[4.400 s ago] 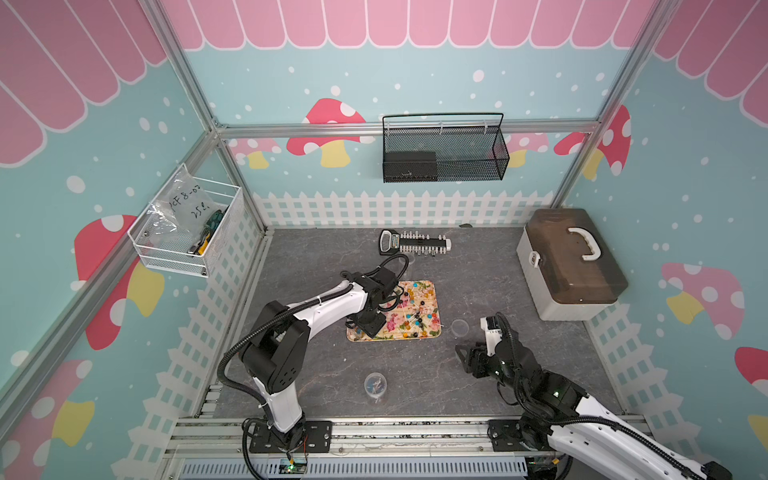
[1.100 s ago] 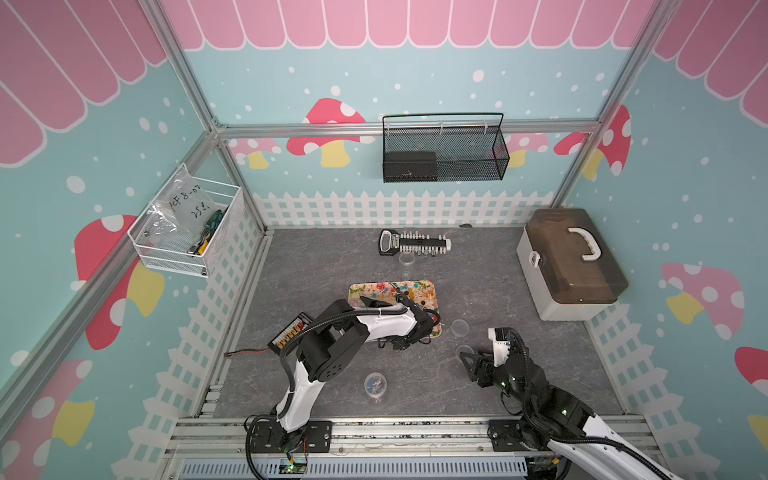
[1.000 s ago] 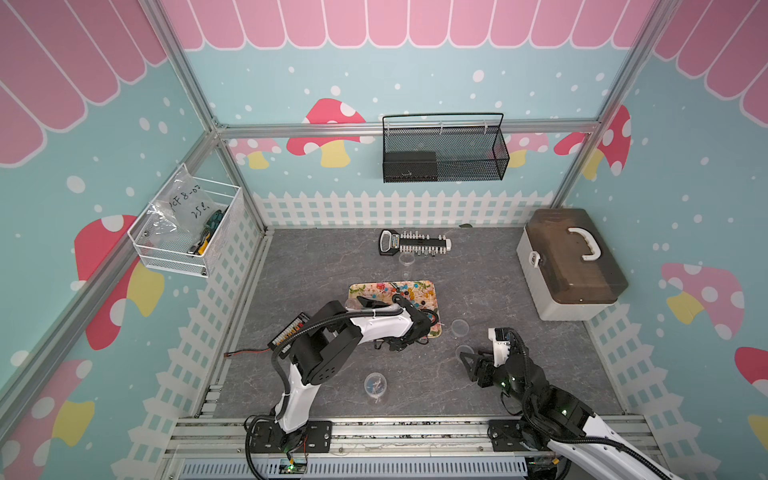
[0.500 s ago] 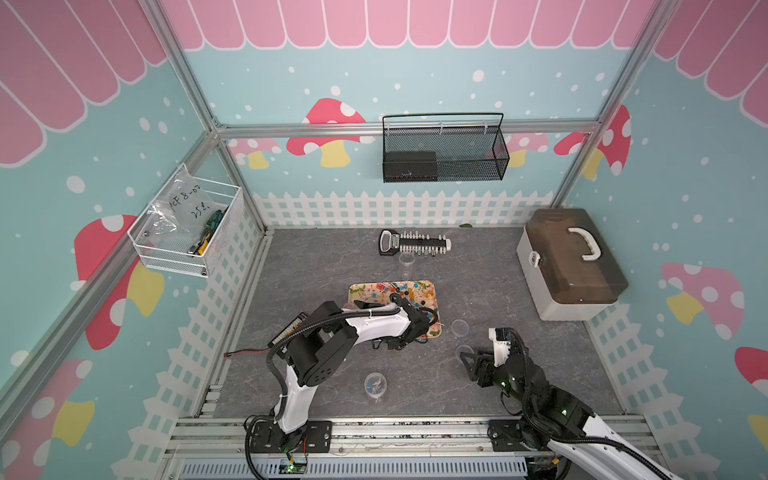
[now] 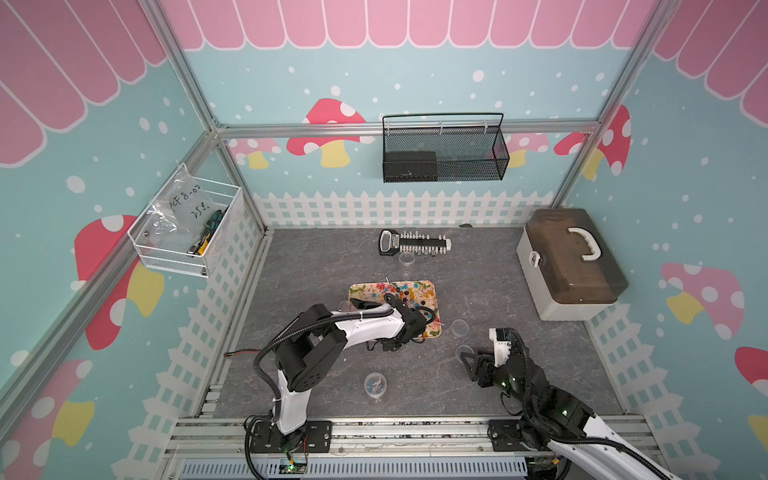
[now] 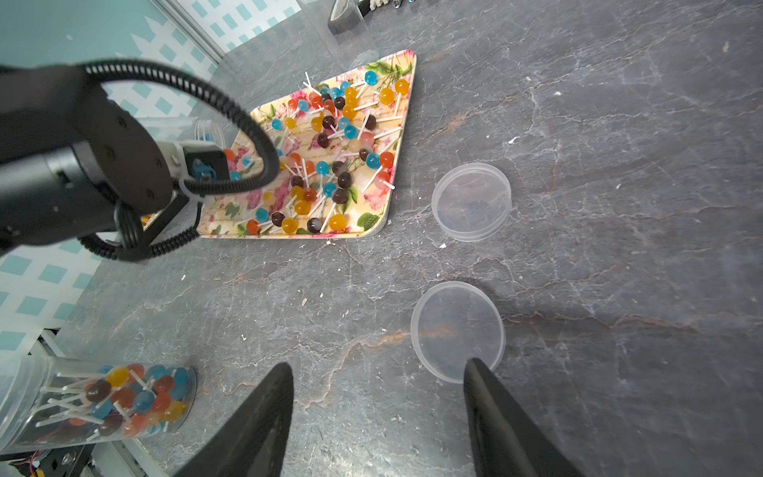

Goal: Pour the candies out of the jar
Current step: 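Pour the candies out of the jar onto the tray.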

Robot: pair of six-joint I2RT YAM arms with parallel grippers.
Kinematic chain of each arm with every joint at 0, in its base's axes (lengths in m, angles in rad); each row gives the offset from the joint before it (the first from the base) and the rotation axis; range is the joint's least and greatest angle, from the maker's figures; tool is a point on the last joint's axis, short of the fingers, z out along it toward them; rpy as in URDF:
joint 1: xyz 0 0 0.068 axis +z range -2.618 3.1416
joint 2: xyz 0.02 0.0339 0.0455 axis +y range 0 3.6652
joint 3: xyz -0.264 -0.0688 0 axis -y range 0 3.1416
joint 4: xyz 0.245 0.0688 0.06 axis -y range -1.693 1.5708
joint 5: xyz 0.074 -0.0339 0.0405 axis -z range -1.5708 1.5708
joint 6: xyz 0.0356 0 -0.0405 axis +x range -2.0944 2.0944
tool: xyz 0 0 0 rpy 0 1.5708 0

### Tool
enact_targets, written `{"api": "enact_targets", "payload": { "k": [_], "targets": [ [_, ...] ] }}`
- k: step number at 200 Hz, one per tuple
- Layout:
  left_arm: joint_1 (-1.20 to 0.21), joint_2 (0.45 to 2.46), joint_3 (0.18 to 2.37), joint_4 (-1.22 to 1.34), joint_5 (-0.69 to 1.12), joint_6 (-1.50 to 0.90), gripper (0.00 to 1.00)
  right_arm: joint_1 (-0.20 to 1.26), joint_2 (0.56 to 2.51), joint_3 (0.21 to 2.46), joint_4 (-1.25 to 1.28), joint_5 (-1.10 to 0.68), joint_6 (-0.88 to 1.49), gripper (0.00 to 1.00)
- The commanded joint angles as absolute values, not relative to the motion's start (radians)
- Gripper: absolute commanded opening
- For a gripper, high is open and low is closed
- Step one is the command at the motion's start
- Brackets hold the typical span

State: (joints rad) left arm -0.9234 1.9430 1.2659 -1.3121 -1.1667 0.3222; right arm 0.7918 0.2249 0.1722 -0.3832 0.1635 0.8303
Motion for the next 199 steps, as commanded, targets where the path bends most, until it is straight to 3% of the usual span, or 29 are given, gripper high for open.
{"api": "enact_targets", "payload": {
  "k": [1,11,27,50,68,91,117,141,199],
  "targets": [
    [-0.896,1.941,1.327,-1.344,-1.121,0.249,0.45,0.788,0.203,0.161,-0.391,0.163,0.856,0.64],
    [-0.917,1.952,1.338,-1.361,-1.103,0.252,0.45,0.788,0.198,0.163,-0.398,0.161,0.857,0.64],
    [-0.947,1.948,1.23,-1.27,-1.248,0.382,0.46,0.788,0.192,0.157,-0.406,0.164,0.859,0.64],
    [-0.921,1.951,1.328,-1.345,-1.118,0.288,0.45,0.789,0.187,0.159,-0.411,0.161,0.859,0.64],
    [-0.947,1.931,1.253,-1.281,-1.221,0.374,0.46,0.789,0.184,0.159,-0.414,0.166,0.86,0.64],
    [-0.915,1.928,1.339,-1.355,-1.113,0.282,0.45,0.789,0.184,0.159,-0.413,0.166,0.859,0.64],
    [-0.968,1.906,1.244,-1.305,-1.217,0.332,0.46,0.789,0.187,0.162,-0.412,0.168,0.861,0.64],
    [-0.928,1.85,1.357,-1.375,-0.98,0.061,0.46,0.789,0.19,0.181,-0.44,0.159,0.858,0.64],
    [-0.934,1.528,1.293,-1.116,-0.684,-0.039,0.46,0.788,0.242,0.379,-0.501,0.104,0.82,0.64]
  ]
}}
